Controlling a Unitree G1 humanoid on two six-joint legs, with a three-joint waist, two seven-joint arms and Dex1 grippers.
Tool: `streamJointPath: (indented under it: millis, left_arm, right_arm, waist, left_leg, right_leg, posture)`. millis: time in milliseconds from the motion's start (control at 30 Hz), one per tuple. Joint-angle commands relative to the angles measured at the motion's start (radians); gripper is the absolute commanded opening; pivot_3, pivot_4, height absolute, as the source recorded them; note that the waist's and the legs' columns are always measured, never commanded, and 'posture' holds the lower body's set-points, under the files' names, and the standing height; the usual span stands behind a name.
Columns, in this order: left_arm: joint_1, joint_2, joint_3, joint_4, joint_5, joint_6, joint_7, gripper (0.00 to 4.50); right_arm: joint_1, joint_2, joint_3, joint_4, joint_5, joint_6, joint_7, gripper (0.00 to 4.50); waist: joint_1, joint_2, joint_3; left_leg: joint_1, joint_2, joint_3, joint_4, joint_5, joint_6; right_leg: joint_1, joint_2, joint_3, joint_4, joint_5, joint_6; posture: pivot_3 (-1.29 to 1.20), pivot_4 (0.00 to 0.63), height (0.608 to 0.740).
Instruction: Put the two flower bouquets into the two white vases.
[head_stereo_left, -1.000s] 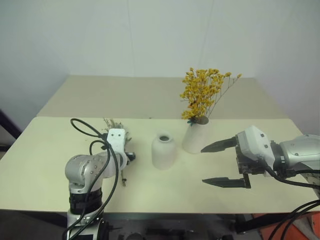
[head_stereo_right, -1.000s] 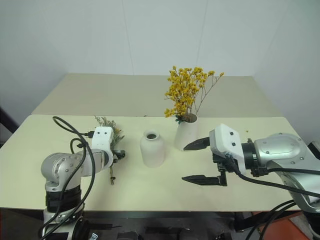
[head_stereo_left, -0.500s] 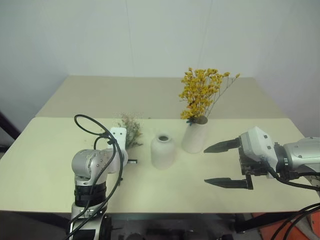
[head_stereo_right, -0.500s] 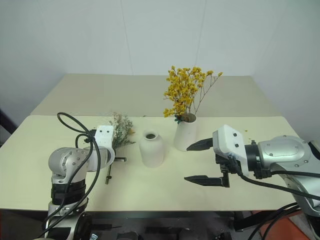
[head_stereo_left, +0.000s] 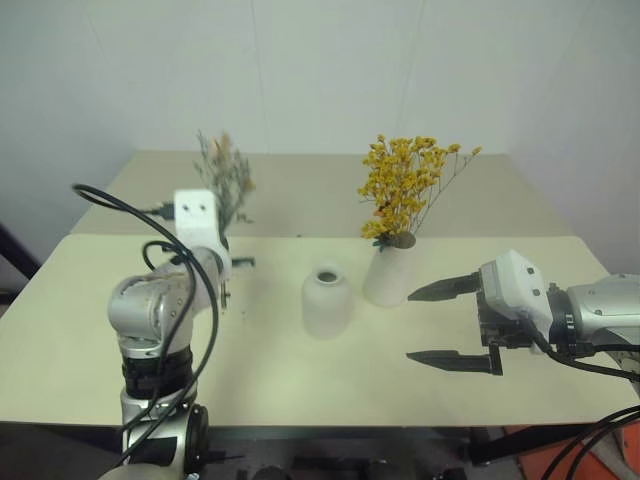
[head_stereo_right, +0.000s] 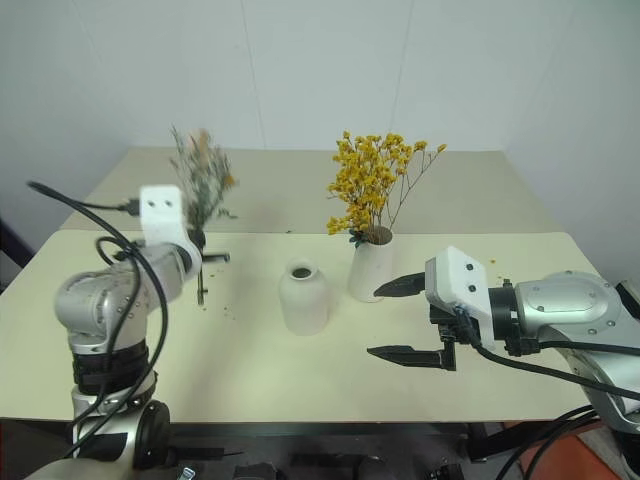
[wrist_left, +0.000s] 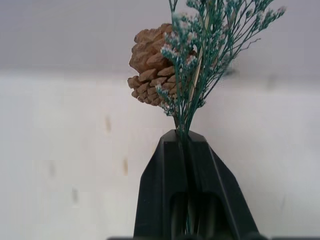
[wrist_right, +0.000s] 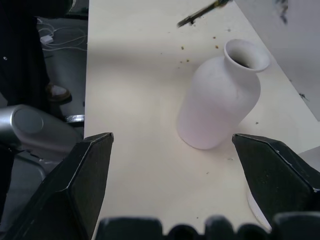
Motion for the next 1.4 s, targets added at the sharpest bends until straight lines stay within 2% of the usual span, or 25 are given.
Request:
streamJointPath:
  millis: [33, 133, 267, 467, 600, 833, 1067, 1400]
  left_arm:
    - [-0.021, -0.004, 0.121, -0.018, -0.162, -0.247, -0.279, 0.04]
    - [-0.080, -0.012, 0.153, 0.052, -0.274, -0.342, -0.447, 0.04]
    - [-0.160, -0.064, 0.197, 0.163, -0.451, -0.387, -0.558, 0.04]
    - [-0.184, -0.047, 0.164, 0.311, -0.580, -0.418, -0.880, 0.04]
    - [-0.202, -0.015, 0.102, 0.451, -0.551, -0.459, -1.118, 0.04]
    - [-0.275, -0.009, -0.048, 0.692, -0.365, -0.659, -1.406, 0.04]
    - [-0.300, -0.051, -0.092, 0.842, -0.273, -0.803, -1.530, 0.04]
    - [-0.288, -0.089, -0.089, 0.900, -0.248, -0.839, -1.583, 0.04]
  right_arm:
    - [0.002, 0.016, -0.059, -0.050, 0.043, 0.033, -0.058, 4.50]
    - [0.023, 0.043, -0.095, -0.078, 0.072, 0.066, -0.127, 4.50]
    - [0.043, 0.084, -0.128, -0.117, 0.106, 0.101, -0.225, 4.50]
    - [0.086, 0.143, -0.145, -0.188, 0.135, 0.130, -0.356, 4.50]
    - [0.116, 0.154, -0.150, -0.215, 0.138, 0.131, -0.399, 4.50]
    - [0.142, 0.158, -0.146, -0.241, 0.133, 0.124, -0.445, 4.50]
    - [0.175, 0.151, -0.155, -0.255, 0.133, 0.128, -0.467, 4.50]
    - [0.212, 0.135, -0.186, -0.270, 0.142, 0.133, -0.475, 4.50]
  waist:
    - [0.001, 0.000, 0.000]
    - [0.005, 0.000, 0.000]
    - [0.012, 0.000, 0.000]
    - [0.007, 0.000, 0.000]
    - [-0.001, 0.000, 0.000]
    - [0.000, 0.000, 0.000]
    - [-0.001, 0.000, 0.000]
    - [-0.001, 0.000, 0.000]
  left_leg:
    - [-0.001, 0.000, 0.000, 0.000, 0.000, -0.001]
    - [-0.004, 0.000, 0.000, 0.000, 0.000, -0.001]
    - [-0.005, 0.000, 0.000, 0.002, 0.000, -0.001]
    - [-0.005, 0.000, 0.000, 0.002, 0.000, 0.000]
    - [-0.005, 0.000, 0.001, 0.002, 0.000, 0.000]
    - [-0.006, 0.000, 0.001, 0.002, 0.000, 0.000]
    - [-0.005, 0.000, 0.001, 0.002, 0.000, 0.000]
    - [-0.006, 0.000, 0.001, 0.002, 0.000, 0.001]
  right_leg:
    - [-0.001, 0.000, 0.000, -0.001, 0.000, 0.000]
    - [-0.001, 0.000, -0.001, -0.004, 0.002, 0.002]
    - [0.001, 0.000, 0.000, -0.009, 0.006, 0.006]
    - [0.001, 0.000, 0.000, -0.010, 0.006, 0.006]
    - [0.001, 0.000, 0.000, -0.010, 0.006, 0.006]
    - [0.001, 0.001, 0.000, -0.011, 0.006, 0.006]
    - [0.001, 0.000, 0.000, -0.011, 0.006, 0.006]
    - [0.001, 0.001, 0.000, -0.010, 0.006, 0.006]
  posture:
    - [0.00, 0.150, 0.740]
    - [0.00, 0.150, 0.740]
    - [0.00, 0.150, 0.740]
    - [0.00, 0.150, 0.740]
    - [0.00, 0.150, 0.740]
    - [0.00, 0.150, 0.740]
    - [0.00, 0.150, 0.740]
    - [0.00, 0.150, 0.740]
